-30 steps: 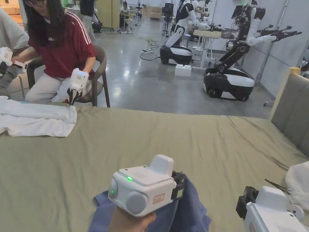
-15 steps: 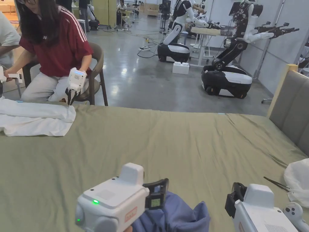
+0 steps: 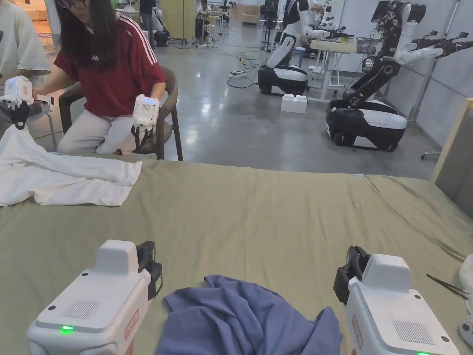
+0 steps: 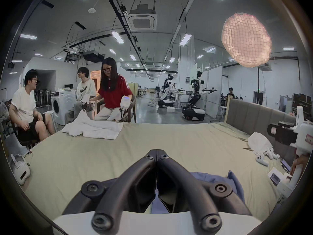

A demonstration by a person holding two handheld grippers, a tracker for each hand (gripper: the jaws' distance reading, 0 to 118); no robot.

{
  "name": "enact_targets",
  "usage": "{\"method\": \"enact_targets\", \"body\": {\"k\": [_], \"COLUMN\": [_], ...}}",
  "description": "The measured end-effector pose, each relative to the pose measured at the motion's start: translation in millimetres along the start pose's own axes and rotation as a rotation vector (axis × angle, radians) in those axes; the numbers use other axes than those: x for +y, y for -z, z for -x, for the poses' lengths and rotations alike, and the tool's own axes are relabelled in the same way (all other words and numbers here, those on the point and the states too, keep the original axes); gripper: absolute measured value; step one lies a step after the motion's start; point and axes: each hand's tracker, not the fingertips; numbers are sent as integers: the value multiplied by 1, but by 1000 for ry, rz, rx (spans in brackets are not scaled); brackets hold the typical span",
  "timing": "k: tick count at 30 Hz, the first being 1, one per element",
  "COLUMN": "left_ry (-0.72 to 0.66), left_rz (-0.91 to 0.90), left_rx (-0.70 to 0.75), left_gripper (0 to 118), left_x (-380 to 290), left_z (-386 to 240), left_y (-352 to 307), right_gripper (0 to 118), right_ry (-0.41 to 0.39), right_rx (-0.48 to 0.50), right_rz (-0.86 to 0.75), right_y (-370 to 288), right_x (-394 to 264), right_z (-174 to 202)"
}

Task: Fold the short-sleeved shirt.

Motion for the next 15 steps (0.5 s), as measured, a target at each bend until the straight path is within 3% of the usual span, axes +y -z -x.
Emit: {"method": "enact_targets", "body": {"k": [2, 4, 7, 9, 11, 13, 15], "left_ry": [-35, -60, -91, -130, -141, -151, -161], "left_rz": [44, 134, 347, 495, 616, 701, 766], "left_rx": [-5, -17, -38, -60, -86, -84, -77], "left_gripper": [0, 0, 2, 21, 26, 43, 45], "left_x": [-2, -58, -84, -89, -81, -84, -119], "left_z": [0, 51, 65, 63, 43, 39, 43], "left_y": [5, 32, 49, 46, 37, 32, 62], "right_gripper": [2, 2, 2, 2, 2, 2, 2], "right_ry": [-7, -11, -13, -11, 4, 2, 2], "right_rx": [9, 14, 17, 16, 20, 16, 14], "right_rz": [1, 6, 24, 48, 61, 76, 84], "right_y": [1, 2, 6, 8, 7, 7, 5], "right_x": [1, 1, -3, -6, -11, -16, -21], "right_z": [2, 4, 3, 2, 0, 0, -2]}}
